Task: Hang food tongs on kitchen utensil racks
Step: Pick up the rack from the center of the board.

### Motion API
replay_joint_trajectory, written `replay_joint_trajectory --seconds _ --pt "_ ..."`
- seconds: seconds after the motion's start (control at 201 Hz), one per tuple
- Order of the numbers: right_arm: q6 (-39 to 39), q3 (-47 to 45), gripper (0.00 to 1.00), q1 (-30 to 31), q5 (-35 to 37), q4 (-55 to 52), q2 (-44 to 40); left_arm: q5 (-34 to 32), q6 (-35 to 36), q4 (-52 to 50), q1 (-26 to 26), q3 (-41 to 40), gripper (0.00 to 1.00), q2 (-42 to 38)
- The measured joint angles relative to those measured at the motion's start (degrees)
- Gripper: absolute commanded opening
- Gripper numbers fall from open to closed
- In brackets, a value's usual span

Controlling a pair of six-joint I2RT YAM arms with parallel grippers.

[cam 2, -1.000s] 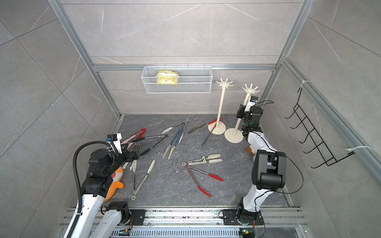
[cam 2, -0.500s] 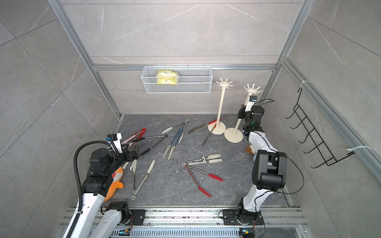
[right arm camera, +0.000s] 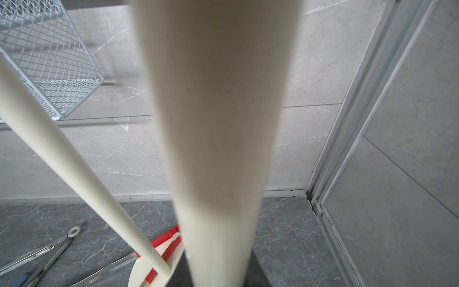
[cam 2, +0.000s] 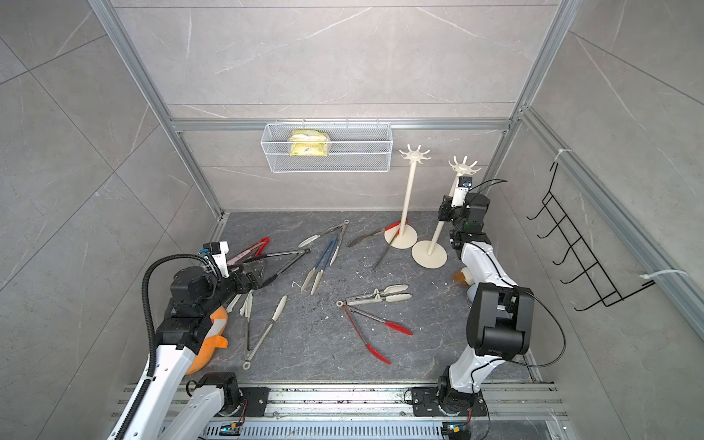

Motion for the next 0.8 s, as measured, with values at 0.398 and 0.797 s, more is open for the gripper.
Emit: replay_joint_trajectory --seconds 0.398,0.797 --pt "-1.2 0.0 0.0 0.0 -0.9 -6.4 -5.7 0.5 -0.5 0.7 -0.3 0.0 1.0 0.4" --pt "-0.7 0.0 0.0 0.0 -6.0 -11.2 -11.5 0.5 -1.1 2.8 -0.6 0.0 1.0 0.7"
